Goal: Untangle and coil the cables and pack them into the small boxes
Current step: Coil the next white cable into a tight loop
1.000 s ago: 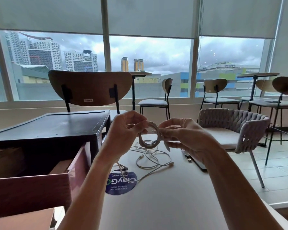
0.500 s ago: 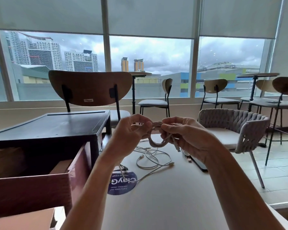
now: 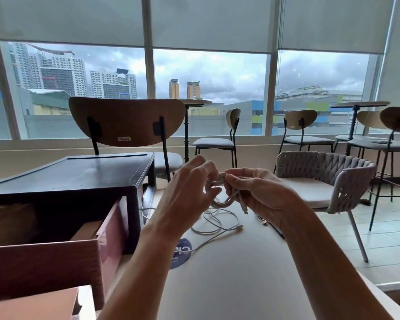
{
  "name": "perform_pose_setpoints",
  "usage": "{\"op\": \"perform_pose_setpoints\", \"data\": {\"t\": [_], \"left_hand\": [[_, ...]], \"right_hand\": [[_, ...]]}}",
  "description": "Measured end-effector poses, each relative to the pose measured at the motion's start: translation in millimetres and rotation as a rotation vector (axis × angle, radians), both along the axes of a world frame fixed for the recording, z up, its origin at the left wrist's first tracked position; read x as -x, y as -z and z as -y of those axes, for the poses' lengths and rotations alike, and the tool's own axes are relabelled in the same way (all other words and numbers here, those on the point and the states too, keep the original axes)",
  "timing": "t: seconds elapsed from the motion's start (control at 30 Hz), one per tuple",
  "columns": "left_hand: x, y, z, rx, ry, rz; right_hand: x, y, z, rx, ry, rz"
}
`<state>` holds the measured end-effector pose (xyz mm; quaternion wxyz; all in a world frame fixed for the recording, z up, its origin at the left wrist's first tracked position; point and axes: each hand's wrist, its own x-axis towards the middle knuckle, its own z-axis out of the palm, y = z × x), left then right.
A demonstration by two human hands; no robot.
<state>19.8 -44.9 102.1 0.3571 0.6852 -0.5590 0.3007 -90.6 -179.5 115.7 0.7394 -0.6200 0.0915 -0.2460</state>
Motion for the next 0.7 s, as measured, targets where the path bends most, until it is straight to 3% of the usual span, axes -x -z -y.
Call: {"op": "perform_pose_setpoints", "data": {"t": [0.3,0.5,0.7], "left_hand": [[1.4,5.8,6.5,0.092,-0.048,0.018],[4.2,8.3,7.7,0.043,0.003,0.049],[0.7,8.2,4.6,0.062,-0.034,-0.029]], "right_hand": [[-1.3,-0.1,0.2,-0.003,-0.038,-0.006],[-4.8,0.5,-1.1,-0.040,-0.005,0.001],[1.4,-1.4,-1.9,0.031,-0.032,-0.037]]}}
